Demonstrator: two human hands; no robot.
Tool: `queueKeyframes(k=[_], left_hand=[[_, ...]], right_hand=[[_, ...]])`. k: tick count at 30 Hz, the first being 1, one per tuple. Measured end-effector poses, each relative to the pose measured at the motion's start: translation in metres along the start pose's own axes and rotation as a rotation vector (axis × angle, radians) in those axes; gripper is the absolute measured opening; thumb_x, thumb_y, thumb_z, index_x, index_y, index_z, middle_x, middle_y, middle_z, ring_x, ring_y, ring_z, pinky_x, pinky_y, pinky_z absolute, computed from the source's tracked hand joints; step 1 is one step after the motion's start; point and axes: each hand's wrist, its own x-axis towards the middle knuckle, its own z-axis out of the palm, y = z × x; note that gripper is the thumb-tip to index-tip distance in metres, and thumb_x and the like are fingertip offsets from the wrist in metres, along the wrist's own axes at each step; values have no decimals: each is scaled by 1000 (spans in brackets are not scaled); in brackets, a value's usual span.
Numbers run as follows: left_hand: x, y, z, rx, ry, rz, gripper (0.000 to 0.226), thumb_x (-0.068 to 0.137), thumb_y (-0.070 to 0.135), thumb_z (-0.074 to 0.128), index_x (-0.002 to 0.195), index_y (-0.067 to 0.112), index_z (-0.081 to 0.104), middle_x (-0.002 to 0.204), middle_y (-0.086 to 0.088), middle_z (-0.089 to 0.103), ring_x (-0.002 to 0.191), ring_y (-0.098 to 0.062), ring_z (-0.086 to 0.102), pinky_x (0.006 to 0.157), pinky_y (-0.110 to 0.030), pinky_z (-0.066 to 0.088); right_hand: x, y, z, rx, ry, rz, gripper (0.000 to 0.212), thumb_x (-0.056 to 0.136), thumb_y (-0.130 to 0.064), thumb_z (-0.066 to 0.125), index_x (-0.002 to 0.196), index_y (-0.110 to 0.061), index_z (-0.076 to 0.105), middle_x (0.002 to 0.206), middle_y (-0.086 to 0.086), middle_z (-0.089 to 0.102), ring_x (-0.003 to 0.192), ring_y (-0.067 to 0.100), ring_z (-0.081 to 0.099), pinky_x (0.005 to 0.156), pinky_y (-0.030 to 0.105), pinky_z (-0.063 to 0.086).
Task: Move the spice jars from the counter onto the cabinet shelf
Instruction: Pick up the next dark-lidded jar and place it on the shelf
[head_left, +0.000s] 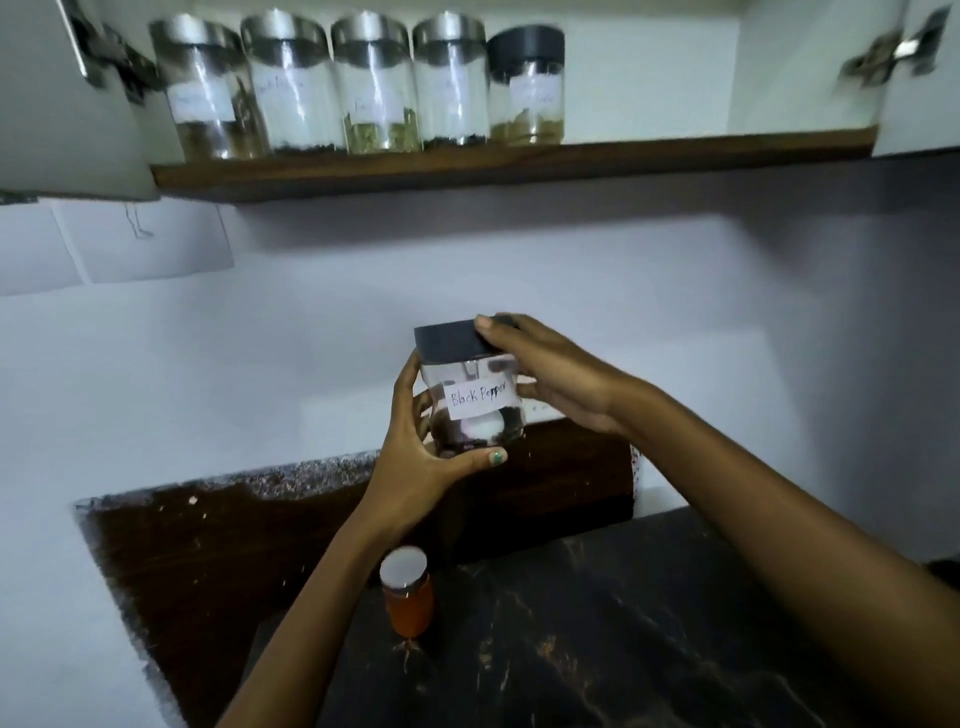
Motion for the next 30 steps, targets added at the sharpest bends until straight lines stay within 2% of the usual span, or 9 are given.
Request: queueKeyframes(k=[2, 7, 11, 17, 21, 22, 25, 27, 30], left_hand=[[20, 13, 7, 26, 19, 51, 110, 56, 27, 85, 138, 52, 18, 129, 26, 50, 114, 10, 53, 79, -6, 47], [72, 53, 30, 9, 8, 164, 114, 55, 28, 83, 146, 37, 15, 136, 14, 49, 118, 1, 54, 85, -13, 50], [110, 86, 49, 20, -16, 217, 113, 57, 31, 82, 147, 38, 15, 143, 12, 42, 124, -4, 49, 100, -23, 47], [162, 125, 83, 153, 27, 304, 111, 66, 28, 82, 150, 34, 9, 146, 2, 37, 123, -8, 49, 102, -29, 45], [193, 142, 102, 228, 68, 349, 111, 65, 29, 84, 150, 28, 13, 142, 7, 32, 115, 10, 46, 90, -7, 42], [200, 145, 106, 238, 79, 353, 109, 65, 28, 84, 150, 28, 15, 139, 7, 35, 115, 8, 47, 91, -8, 43], [219, 151, 117, 267, 126, 351, 96, 66, 26, 84, 145, 28, 29, 136, 1, 45, 120, -12, 50, 100, -31, 46], [231, 152, 124, 280, 169, 360, 85, 67, 23, 84, 139, 25, 38, 134, -2, 49, 116, -12, 51, 98, -28, 46], [243, 149, 134, 327, 246, 345, 84, 67, 22, 84, 139, 21, 40, 134, -3, 50, 110, -8, 49, 89, -20, 40]], right_hand=[[0, -2, -12, 45, 41, -59, 48, 94, -50, 40, 135, -25, 42, 136, -6, 51, 125, 19, 47, 110, 46, 34], [1, -14, -46, 67, 124, -188, 34, 100, -39, 30, 132, -51, 28, 131, -22, 46, 126, 11, 44, 108, 36, 34], [7, -30, -81, 79, 218, -302, 48, 100, -36, 33, 147, -36, 21, 146, -8, 40, 131, 15, 42, 111, 39, 33], [25, -57, -131, 102, 306, -508, 45, 100, -24, 38, 141, -39, 27, 130, -10, 54, 121, 8, 51, 95, 16, 42], [40, -69, -161, 94, 370, -582, 41, 100, -24, 39, 137, -40, 32, 124, -8, 56, 118, 11, 52, 101, 24, 39], [44, -70, -168, 90, 387, -586, 44, 100, -25, 39, 141, -36, 31, 131, -3, 53, 122, 13, 50, 105, 28, 36], [59, -72, -187, 45, 432, -582, 50, 100, -27, 39, 147, -31, 23, 143, 4, 42, 132, 15, 40, 112, 34, 29], [68, -72, -196, 8, 451, -582, 51, 100, -27, 39, 148, -29, 21, 143, 4, 40, 132, 14, 38, 108, 30, 29], [81, -70, -205, -30, 463, -587, 51, 101, -26, 37, 149, -25, 19, 145, 4, 37, 133, 14, 36, 106, 26, 29]])
